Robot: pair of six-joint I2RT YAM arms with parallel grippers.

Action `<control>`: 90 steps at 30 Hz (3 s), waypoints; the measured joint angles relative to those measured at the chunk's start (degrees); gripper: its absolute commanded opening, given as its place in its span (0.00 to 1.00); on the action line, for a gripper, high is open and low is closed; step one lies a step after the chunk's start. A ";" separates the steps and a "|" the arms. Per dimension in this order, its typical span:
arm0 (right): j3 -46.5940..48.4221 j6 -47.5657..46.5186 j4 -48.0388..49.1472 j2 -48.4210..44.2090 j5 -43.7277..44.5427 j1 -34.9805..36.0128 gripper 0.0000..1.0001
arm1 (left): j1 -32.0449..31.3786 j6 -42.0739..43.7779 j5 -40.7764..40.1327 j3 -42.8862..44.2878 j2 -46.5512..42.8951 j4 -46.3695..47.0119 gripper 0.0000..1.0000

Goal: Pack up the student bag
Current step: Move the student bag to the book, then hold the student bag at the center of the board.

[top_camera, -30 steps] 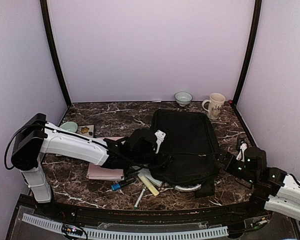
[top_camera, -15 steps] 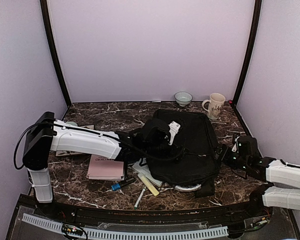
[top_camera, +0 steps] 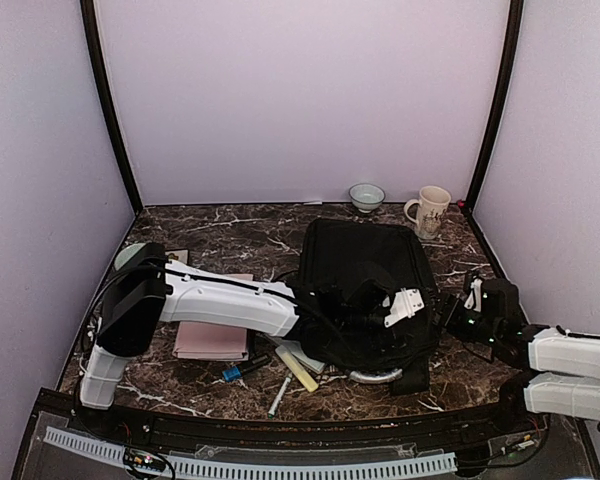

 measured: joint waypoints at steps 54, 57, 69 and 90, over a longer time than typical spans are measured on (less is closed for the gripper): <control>-0.90 0.48 3.48 2.12 -1.25 -0.33 0.86 | 2.27 7.72 -5.92 17.03 13.00 -9.07 0.00; -0.90 0.61 5.20 4.20 -2.40 -0.33 0.85 | 2.43 3.74 -5.60 15.76 11.54 -8.83 0.00; -1.64 1.77 19.28 14.51 -12.96 -0.31 0.66 | 3.06 -7.37 -2.49 6.60 6.27 -4.35 0.00; -2.03 4.00 24.41 16.39 -14.93 0.90 0.00 | 3.28 -11.72 -2.47 -7.56 -2.56 -0.13 0.00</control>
